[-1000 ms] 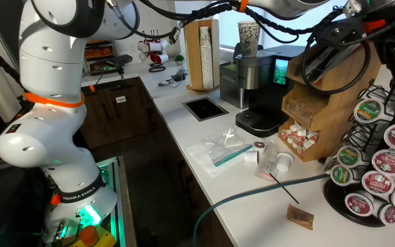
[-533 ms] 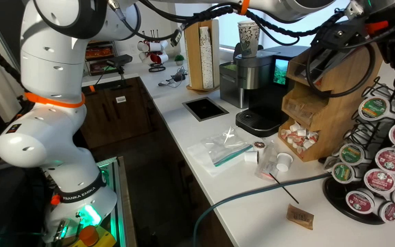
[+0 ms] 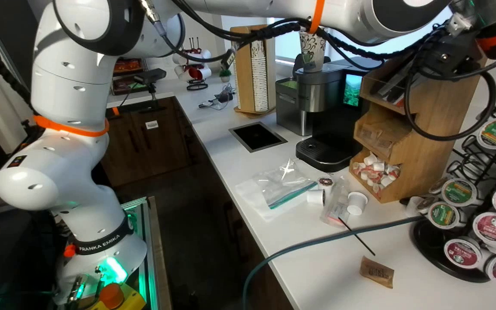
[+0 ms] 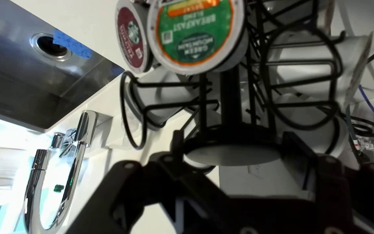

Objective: Move the object to the right

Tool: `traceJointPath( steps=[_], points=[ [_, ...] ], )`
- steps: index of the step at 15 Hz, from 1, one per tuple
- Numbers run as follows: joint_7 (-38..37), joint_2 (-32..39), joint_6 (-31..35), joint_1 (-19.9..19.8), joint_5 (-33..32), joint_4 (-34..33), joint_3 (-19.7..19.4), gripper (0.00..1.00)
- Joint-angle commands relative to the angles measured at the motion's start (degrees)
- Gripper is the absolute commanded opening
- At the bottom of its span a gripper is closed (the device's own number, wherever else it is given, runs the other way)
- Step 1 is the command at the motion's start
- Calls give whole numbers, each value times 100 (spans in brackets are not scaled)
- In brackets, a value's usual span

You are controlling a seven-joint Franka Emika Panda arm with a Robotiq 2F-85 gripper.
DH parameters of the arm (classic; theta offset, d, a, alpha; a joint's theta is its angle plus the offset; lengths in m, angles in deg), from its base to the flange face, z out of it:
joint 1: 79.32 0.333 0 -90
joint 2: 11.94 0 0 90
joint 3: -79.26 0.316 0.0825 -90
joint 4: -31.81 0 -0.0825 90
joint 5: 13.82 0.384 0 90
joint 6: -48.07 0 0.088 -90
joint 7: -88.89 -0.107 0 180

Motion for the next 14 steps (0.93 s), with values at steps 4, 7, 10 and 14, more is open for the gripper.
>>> traceJointPath(
  steps=[4, 7, 10, 14],
  points=[
    [-343, 181, 707, 50, -219, -388, -257, 49],
    [-517, 285, 888, 45, -225, -456, -330, 49],
    [-727, 398, 870, 64, -245, -520, -437, 49],
    [-1107, 511, 961, 114, -352, -634, -690, 49]
  ],
)
